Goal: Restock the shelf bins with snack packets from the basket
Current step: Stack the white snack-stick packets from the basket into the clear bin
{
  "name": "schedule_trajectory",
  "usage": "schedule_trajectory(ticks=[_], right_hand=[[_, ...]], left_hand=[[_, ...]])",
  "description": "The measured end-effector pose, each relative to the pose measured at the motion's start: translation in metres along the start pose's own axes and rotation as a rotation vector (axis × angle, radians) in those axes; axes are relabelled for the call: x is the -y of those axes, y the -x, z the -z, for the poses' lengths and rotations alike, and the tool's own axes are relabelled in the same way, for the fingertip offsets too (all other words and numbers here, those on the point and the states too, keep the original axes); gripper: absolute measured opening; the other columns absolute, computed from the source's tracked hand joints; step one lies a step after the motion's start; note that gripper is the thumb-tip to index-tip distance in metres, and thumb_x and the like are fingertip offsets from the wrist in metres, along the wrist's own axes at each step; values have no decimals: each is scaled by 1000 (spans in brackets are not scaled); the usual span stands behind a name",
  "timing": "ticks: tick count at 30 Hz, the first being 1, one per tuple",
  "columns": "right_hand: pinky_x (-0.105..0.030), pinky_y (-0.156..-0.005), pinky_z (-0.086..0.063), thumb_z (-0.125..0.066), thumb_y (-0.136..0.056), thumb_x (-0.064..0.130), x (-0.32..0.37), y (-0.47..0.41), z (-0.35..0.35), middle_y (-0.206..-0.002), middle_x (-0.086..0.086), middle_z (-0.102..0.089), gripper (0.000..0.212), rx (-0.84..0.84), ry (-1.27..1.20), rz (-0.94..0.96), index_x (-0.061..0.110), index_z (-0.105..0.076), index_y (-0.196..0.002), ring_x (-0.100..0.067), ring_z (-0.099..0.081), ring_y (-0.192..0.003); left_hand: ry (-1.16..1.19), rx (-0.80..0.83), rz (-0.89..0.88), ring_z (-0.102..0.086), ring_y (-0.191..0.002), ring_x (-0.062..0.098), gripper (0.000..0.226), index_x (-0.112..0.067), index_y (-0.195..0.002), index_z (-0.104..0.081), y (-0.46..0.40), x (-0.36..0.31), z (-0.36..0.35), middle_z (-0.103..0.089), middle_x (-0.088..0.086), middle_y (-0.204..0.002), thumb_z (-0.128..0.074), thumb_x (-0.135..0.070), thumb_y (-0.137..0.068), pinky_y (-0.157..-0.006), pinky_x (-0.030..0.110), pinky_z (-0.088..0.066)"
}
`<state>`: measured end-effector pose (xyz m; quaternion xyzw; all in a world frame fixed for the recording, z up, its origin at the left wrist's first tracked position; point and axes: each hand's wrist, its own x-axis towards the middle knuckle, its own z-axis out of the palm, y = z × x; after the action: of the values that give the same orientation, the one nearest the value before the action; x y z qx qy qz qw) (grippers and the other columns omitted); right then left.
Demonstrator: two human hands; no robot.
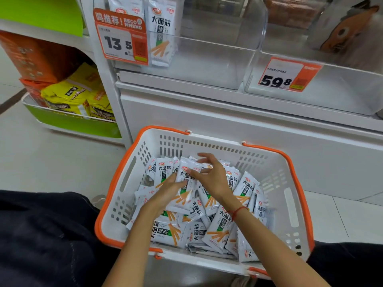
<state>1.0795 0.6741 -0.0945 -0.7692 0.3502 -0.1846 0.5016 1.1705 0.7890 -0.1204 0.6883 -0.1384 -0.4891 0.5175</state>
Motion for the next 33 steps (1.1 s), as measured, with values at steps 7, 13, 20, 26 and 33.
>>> schedule_trajectory(ticks=[7,13,20,26,33], right_hand=[[-35,-84,-51,-69,-84,33,-22,32,-35,-106,-2,-61,34,657,520,15,16,-58,-110,-14,-55,-89],[-26,-70,-38,-70,-83,34,-46,52,-45,-92,1,-58,25,811,703,67,19,-57,-99,-18,-53,-83],[-19,-60,-44,-59,-92,17,-39,13,18,-91,-2,-61,16,477,110,-321,12,-49,-103,-11,-55,-70],[-29,-72,-52,-64,-89,15,2,-2,14,-99,-13,-62,21,243,-291,-411,7,-55,-107,-21,-59,-79],[-32,-71,-51,-74,-80,29,5,17,-37,-83,-1,-62,24,92,12,-177,14,-66,-97,-16,-61,-76]], left_hand=[[226,-401,-26,-61,-81,23,18,-13,-101,-59,12,-7,38,-65,6,-92,-41,-12,-98,-75,34,-49],[528,-423,6,-62,-86,27,23,-10,-110,-58,6,-8,44,-64,13,-104,-40,-16,-98,-81,38,-49],[496,-434,13,-59,-110,33,36,-14,-134,-46,0,1,44,-60,13,-124,-41,-22,-99,-97,54,-45],[397,-456,93,-57,-86,27,14,-11,-106,-50,-3,-4,22,-58,9,-92,-39,-17,-100,-91,44,-45],[588,-379,97,-59,-106,31,40,-10,-125,-56,2,-11,4,-63,15,-114,-41,-32,-96,-91,40,-48]])
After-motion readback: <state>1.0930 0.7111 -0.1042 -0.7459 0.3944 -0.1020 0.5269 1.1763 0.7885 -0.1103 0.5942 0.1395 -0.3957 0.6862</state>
